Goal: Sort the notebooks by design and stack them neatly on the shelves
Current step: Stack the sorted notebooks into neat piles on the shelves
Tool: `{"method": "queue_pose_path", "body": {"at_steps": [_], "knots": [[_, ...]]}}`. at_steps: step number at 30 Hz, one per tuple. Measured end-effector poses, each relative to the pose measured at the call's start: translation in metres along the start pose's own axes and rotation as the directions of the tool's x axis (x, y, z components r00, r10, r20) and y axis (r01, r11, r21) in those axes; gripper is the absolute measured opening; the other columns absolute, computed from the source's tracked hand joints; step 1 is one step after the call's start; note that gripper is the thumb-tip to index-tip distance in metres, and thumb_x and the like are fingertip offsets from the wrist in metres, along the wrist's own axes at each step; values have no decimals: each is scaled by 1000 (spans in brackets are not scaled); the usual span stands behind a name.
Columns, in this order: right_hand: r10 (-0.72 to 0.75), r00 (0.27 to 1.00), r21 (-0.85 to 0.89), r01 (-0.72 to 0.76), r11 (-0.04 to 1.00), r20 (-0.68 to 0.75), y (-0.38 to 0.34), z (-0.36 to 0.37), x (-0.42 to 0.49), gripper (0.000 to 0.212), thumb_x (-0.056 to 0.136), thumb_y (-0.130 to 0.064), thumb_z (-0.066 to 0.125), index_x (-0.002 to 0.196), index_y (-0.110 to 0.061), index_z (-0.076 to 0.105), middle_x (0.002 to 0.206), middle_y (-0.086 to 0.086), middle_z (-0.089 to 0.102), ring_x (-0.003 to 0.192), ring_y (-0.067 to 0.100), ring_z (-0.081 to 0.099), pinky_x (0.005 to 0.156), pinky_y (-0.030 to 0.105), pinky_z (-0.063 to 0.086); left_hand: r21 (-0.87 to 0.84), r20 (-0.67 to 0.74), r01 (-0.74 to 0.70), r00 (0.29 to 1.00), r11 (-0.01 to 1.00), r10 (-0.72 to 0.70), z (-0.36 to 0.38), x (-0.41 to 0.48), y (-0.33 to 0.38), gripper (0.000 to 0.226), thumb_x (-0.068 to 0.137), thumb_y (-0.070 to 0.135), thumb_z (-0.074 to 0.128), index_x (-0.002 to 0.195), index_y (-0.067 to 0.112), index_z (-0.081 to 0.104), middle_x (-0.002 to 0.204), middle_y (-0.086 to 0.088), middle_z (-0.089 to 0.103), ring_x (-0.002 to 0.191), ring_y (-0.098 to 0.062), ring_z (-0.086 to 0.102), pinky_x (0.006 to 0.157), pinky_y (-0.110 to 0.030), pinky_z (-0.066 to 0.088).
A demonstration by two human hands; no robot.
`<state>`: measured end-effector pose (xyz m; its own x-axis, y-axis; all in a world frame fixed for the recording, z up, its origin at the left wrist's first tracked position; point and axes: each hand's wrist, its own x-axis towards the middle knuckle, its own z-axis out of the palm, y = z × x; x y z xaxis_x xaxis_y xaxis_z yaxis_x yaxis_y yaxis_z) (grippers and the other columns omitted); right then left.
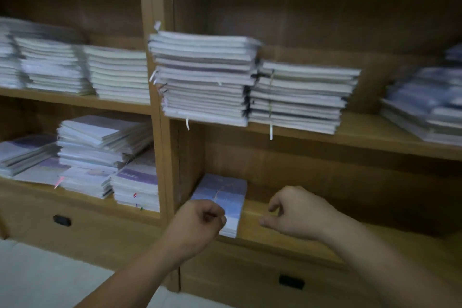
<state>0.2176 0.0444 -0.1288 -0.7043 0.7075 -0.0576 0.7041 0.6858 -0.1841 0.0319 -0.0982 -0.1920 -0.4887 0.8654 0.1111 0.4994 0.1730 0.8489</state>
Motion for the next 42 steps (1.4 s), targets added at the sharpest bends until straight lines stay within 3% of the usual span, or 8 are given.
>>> {"method": "queue_pose_path", "body": {"at_steps": [9, 16, 19, 23, 29, 33, 37, 42], "knots": [[-45, 938, -35, 35, 999, -344, 4, -157, -59, 41, 81, -71, 64, 83, -32, 74, 73, -12, 69, 70, 5, 65, 65, 34, 59, 64, -136, -384, 911, 921, 389, -33, 15, 162, 10, 92, 19, 72, 99, 26, 75, 82, 8, 75, 74, 0, 68, 62, -12, 49], [81, 619, 134, 41, 990, -781, 46, -227, -42, 35, 94, -63, 51, 108, -32, 61, 103, -13, 55, 82, 6, 56, 73, 35, 56, 207, -317, -465, 801, 861, 508, -61, 55, 216, 25, 93, 25, 70, 118, 27, 68, 74, 8, 69, 72, 5, 65, 55, -7, 43], [188, 712, 220, -48, 974, -676, 58, -231, -13, 71, 90, -76, 44, 139, -26, 51, 136, -2, 52, 112, 18, 57, 92, 39, 53, 346, -306, -480, 755, 807, 580, -53, 66, 228, 41, 94, 24, 67, 134, 23, 60, 104, 12, 63, 85, 0, 64, 72, -7, 46], [276, 790, 405, -38, 913, -548, 62, -232, 16, 81, 88, -78, 46, 142, -19, 55, 139, 2, 60, 124, 22, 57, 100, 36, 49, 533, -207, -395, 796, 748, 569, -48, 78, 241, 48, 97, 31, 58, 144, 26, 48, 135, 9, 54, 115, -14, 57, 100, -30, 48], [342, 804, 510, -56, 859, -487, 71, -235, 35, 65, 91, -63, 57, 138, -18, 58, 126, 2, 64, 102, 16, 62, 79, 28, 47, 439, -119, -266, 929, 858, 350, -43, 91, 268, 22, 90, 32, 60, 110, 24, 52, 109, 1, 58, 93, -16, 61, 81, -36, 57], [367, 785, 563, -27, 826, -500, 75, -233, 34, 52, 92, -52, 62, 129, -15, 66, 119, 1, 68, 103, 15, 64, 78, 25, 47, 394, -132, -262, 933, 881, 336, -36, 92, 265, 53, 89, 28, 61, 140, 21, 50, 127, 2, 57, 107, -17, 63, 91, -30, 55], [404, 748, 584, -27, 811, -526, 77, -236, 21, 27, 92, -35, 65, 74, -16, 69, 68, -5, 64, 70, 11, 63, 57, 25, 47, 171, -90, -275, 952, 946, 293, -34, 82, 263, 70, 89, 21, 65, 154, 20, 40, 136, -3, 59, 96, -13, 67, 83, -24, 57], [449, 744, 699, 34, 714, -495, 85, -238, -9, 17, 81, -28, 78, 86, -13, 76, 82, 5, 75, 75, 20, 74, 71, 42, 64, -121, -144, -293, 950, 948, 276, -27, 71, 261, 29, 92, 8, 63, 119, 21, 64, 112, -8, 65, 80, -9, 68, 69, -15, 54]]}}
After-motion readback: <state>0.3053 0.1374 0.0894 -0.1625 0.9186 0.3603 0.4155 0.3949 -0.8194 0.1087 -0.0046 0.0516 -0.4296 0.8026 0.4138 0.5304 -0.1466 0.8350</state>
